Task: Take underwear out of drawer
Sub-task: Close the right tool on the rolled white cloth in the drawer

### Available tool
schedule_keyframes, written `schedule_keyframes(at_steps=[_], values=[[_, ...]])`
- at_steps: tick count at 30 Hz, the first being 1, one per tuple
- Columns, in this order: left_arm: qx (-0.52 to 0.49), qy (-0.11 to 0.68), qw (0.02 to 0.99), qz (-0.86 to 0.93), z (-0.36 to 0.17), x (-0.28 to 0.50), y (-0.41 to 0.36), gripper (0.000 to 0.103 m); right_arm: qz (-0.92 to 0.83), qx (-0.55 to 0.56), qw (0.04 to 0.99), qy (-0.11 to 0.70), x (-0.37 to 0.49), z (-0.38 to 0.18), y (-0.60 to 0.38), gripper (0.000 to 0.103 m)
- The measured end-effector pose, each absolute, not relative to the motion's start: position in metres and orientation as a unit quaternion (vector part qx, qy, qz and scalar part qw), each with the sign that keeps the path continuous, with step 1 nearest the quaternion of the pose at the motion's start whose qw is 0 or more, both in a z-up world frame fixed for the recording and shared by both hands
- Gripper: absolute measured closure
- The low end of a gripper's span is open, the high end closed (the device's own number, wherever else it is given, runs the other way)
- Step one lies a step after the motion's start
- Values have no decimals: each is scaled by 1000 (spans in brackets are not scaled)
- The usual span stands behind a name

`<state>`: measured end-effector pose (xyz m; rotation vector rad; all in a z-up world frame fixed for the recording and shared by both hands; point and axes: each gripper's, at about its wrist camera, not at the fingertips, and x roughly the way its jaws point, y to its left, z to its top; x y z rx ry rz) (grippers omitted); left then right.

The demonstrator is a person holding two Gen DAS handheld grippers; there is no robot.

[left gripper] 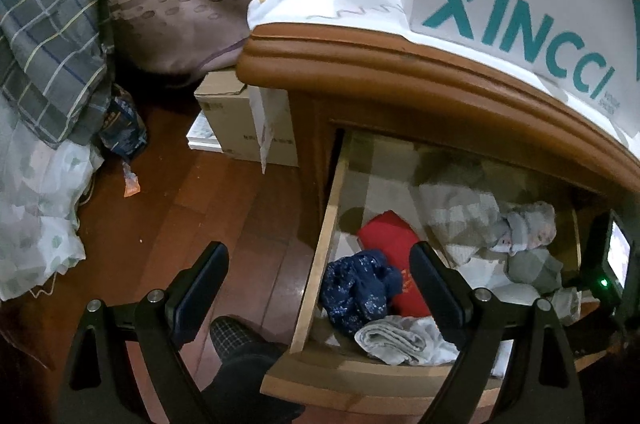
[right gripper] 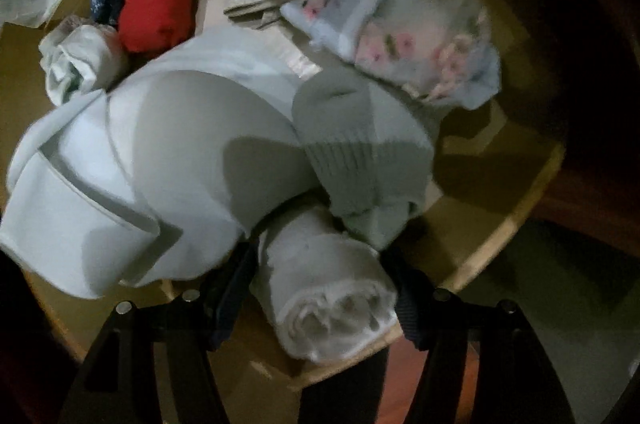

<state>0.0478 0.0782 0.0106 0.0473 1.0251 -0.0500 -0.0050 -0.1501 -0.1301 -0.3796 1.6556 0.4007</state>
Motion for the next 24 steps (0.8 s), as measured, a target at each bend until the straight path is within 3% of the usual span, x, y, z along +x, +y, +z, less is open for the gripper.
schedule_keyframes(at_steps=[4, 8, 10, 24], values=[[29, 493, 869, -31, 8, 48, 73, 13, 168, -158, 641, 732, -5, -138, -149, 38], [28, 498, 866, -39, 6, 48, 71, 13, 173, -142, 646, 730, -11, -133, -153, 55], [31, 501, 864, -38, 5, 48, 70, 13, 165, -136, 656, 724, -15, -128, -155, 59], [25, 526, 848, -58, -9, 47, 61, 13, 78, -57, 787, 609, -40, -55, -181, 61]])
